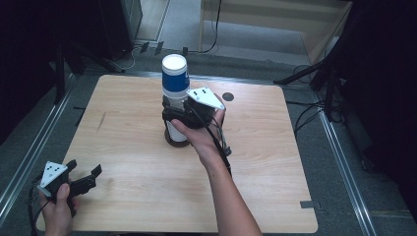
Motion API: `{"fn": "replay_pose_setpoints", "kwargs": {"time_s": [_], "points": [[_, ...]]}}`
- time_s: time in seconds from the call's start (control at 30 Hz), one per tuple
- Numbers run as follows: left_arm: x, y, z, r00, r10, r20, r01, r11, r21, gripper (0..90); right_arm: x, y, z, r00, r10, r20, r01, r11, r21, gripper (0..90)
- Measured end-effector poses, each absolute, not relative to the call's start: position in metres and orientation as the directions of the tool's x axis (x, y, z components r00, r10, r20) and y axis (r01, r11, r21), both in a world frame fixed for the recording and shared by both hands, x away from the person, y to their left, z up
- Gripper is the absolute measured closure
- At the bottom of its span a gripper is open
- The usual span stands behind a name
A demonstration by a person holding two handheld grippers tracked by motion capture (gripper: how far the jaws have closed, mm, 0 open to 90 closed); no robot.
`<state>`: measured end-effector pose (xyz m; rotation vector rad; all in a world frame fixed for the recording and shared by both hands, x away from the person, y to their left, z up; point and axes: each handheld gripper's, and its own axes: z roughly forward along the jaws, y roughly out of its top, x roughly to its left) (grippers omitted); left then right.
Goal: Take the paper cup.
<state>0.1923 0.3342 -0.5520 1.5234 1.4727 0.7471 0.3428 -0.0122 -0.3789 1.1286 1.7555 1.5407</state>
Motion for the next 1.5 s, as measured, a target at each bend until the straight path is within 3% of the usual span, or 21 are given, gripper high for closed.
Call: {"fn": "replay_pose_setpoints", "kwargs": {"time_s": [0.53,0.9,1.5], "points": [[0.192,0.335,-0.552,0.126,0.98,-0.153,0.463,0.078,0.883,9.8,0.359,0.011,-0.369,-0.458,0.884,0.098,0.213,0.002,0.977,5.2],[0.193,0.336,-0.552,0.128,0.979,-0.158,0.467,0.081,0.881,9.8,0.366,0.018,-0.371,-0.414,0.907,0.072,0.178,0.003,0.984,16.9],[0.193,0.335,-0.552,0.127,0.979,-0.16,0.463,0.084,0.883,9.8,0.363,0.018,-0.362,-0.412,0.91,0.046,0.097,-0.006,0.995,18.0]]}}
